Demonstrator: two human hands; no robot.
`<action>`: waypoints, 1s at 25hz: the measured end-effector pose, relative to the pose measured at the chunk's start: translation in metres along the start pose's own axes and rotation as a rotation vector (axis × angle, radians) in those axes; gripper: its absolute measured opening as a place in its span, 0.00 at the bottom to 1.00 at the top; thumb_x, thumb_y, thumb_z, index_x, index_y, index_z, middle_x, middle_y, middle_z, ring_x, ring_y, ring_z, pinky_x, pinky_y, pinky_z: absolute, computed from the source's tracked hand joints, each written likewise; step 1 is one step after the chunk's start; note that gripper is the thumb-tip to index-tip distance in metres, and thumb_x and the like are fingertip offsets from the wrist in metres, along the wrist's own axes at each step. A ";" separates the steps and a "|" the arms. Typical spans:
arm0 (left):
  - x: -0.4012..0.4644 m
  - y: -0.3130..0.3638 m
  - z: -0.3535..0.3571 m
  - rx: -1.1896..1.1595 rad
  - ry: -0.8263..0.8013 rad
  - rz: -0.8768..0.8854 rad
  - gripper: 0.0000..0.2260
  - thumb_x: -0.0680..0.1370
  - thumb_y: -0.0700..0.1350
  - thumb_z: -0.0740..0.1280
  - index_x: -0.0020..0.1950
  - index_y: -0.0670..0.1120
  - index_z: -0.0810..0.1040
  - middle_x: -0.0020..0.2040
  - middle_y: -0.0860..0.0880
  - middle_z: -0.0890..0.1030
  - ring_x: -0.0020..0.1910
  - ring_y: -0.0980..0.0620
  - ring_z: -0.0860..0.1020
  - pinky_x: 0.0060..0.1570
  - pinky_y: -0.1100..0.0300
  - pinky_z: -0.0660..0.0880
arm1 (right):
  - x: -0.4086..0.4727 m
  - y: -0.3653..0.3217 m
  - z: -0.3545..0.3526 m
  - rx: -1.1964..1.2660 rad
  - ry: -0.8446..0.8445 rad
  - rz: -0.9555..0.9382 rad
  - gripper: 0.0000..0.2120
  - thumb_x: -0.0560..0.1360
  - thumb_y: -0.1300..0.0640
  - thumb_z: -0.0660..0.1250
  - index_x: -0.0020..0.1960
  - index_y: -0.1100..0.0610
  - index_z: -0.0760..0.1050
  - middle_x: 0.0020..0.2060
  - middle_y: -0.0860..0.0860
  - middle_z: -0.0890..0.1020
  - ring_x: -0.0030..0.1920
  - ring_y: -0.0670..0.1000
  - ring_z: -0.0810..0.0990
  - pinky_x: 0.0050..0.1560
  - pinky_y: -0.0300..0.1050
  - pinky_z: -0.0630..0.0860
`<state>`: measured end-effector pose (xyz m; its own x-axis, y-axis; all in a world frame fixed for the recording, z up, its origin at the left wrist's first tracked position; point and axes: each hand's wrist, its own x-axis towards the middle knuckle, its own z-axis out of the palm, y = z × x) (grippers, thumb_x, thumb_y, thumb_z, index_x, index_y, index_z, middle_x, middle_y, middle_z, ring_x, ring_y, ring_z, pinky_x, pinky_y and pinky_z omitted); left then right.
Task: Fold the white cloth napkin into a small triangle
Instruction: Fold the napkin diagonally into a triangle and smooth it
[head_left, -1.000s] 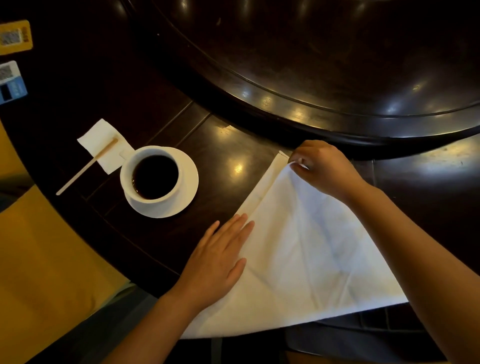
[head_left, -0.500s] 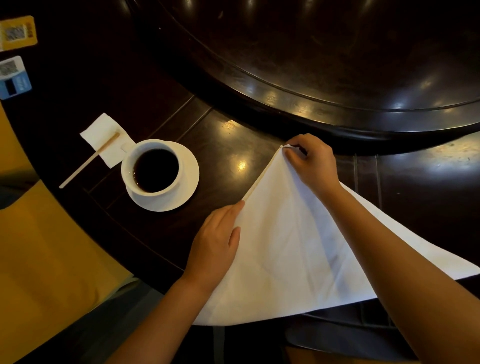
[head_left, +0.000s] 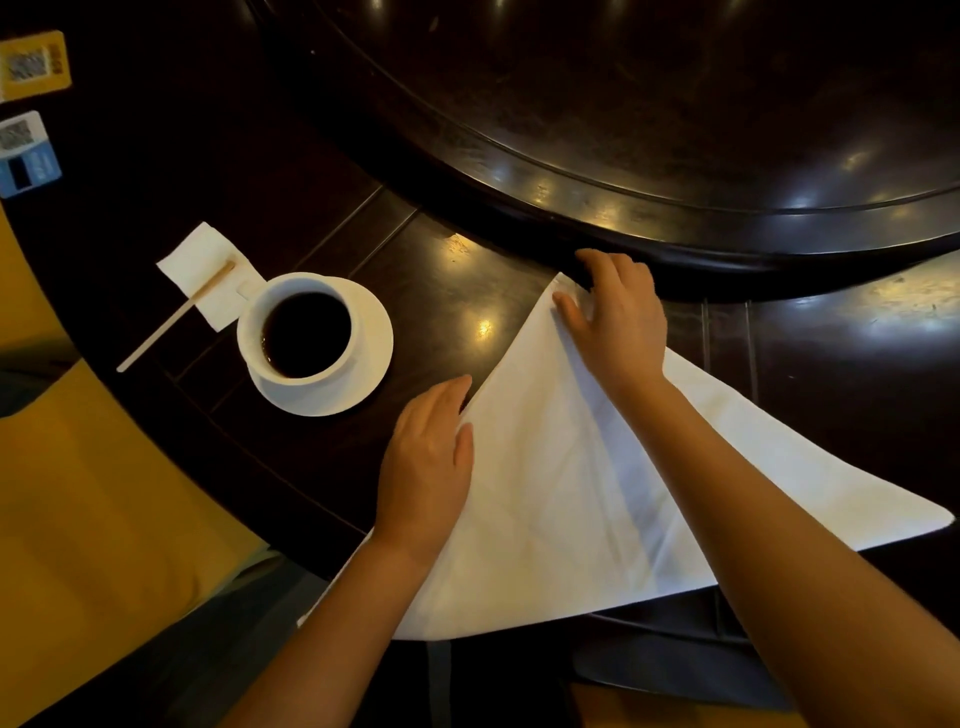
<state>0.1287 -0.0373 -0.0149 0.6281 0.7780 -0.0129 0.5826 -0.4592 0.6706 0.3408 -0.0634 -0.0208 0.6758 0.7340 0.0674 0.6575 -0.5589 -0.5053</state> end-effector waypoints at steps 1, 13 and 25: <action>-0.007 0.004 0.004 0.096 -0.009 0.070 0.18 0.78 0.40 0.63 0.68 0.41 0.70 0.65 0.40 0.75 0.65 0.40 0.72 0.63 0.47 0.67 | -0.012 0.003 -0.006 -0.026 0.025 -0.059 0.21 0.76 0.51 0.63 0.66 0.59 0.70 0.63 0.58 0.75 0.64 0.58 0.71 0.63 0.50 0.68; 0.003 0.017 0.058 0.660 -0.493 0.523 0.31 0.74 0.62 0.46 0.75 0.56 0.40 0.77 0.48 0.43 0.75 0.50 0.38 0.70 0.41 0.37 | -0.170 0.086 -0.031 -0.391 -0.217 0.195 0.29 0.77 0.38 0.40 0.75 0.44 0.37 0.76 0.49 0.41 0.75 0.50 0.36 0.72 0.55 0.34; -0.024 0.057 0.098 0.695 -0.383 0.446 0.27 0.76 0.60 0.33 0.72 0.52 0.29 0.75 0.49 0.34 0.74 0.49 0.36 0.69 0.42 0.36 | -0.151 0.067 -0.028 -0.242 -0.048 0.276 0.26 0.80 0.47 0.45 0.75 0.46 0.40 0.76 0.51 0.44 0.75 0.51 0.38 0.71 0.59 0.33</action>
<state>0.1972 -0.1242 -0.0491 0.9260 0.3273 -0.1880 0.3459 -0.9352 0.0757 0.2920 -0.2220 -0.0409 0.8259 0.5571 -0.0866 0.5163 -0.8091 -0.2806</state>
